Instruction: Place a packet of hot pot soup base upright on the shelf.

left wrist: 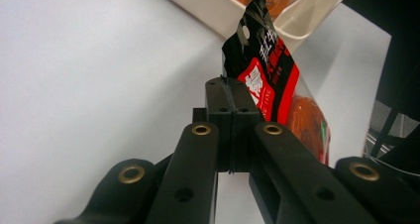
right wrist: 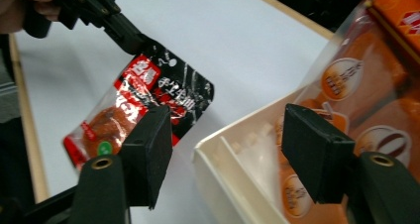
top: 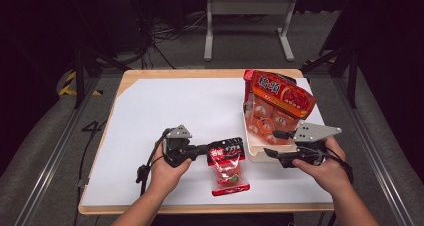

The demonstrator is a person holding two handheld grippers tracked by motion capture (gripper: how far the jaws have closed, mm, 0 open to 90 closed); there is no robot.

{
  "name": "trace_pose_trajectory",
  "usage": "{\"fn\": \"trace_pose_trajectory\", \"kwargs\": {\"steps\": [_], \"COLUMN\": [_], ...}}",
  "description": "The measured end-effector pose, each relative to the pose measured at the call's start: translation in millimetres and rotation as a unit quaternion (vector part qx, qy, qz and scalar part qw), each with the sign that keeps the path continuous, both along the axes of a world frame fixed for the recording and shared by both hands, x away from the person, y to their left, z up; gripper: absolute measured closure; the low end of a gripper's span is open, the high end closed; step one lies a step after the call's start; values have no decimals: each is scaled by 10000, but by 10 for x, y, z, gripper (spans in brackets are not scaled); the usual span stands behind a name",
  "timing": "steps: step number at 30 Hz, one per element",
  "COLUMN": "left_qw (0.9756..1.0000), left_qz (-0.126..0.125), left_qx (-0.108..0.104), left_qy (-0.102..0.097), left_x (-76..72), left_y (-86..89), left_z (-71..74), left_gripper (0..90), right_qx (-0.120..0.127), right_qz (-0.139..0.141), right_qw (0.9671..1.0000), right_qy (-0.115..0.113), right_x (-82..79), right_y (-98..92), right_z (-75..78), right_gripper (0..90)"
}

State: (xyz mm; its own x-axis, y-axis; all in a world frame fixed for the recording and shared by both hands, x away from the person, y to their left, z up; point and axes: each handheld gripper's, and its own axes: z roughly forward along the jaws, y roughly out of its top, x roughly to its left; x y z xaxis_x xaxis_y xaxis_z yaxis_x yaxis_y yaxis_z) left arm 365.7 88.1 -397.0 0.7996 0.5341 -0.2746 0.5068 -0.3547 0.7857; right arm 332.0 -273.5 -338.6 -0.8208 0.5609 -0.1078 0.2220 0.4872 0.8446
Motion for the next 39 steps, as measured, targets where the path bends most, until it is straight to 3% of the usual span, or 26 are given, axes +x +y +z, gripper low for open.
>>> {"fn": "trace_pose_trajectory", "kwargs": {"steps": [4, 9, 15, 21, 25, 39], "left_qw": [9998, 9985, 9966, 9930, 9903, 9864], "left_qz": [-60, -174, -327, -497, -512, -507], "left_qx": [-75, -81, -197, -222, -119, -284], "left_qy": [-180, -520, -732, -1049, -1288, -1541], "left_x": [-57, -149, -246, -345, -399, -454], "left_y": [-3, -18, -41, -58, -62, 4], "left_z": [83, 201, 312, 422, 487, 627], "left_gripper": [900, 900, 900, 900, 900, 900], "right_qx": [-22, 53, 61, 67, 70, 138], "right_qz": [66, 152, 283, 435, 474, 717], "right_qw": [9999, 9999, 9996, 9990, 9988, 9973], "right_qy": [-79, -22, 68, 93, 60, -41], "right_x": [-11, -10, 2, 10, 14, 75], "right_y": [33, 60, 116, 180, 201, 355], "right_z": [12, 14, -6, -15, -14, -19], "right_gripper": [379, 371, 369, 369, 365, 335]}}
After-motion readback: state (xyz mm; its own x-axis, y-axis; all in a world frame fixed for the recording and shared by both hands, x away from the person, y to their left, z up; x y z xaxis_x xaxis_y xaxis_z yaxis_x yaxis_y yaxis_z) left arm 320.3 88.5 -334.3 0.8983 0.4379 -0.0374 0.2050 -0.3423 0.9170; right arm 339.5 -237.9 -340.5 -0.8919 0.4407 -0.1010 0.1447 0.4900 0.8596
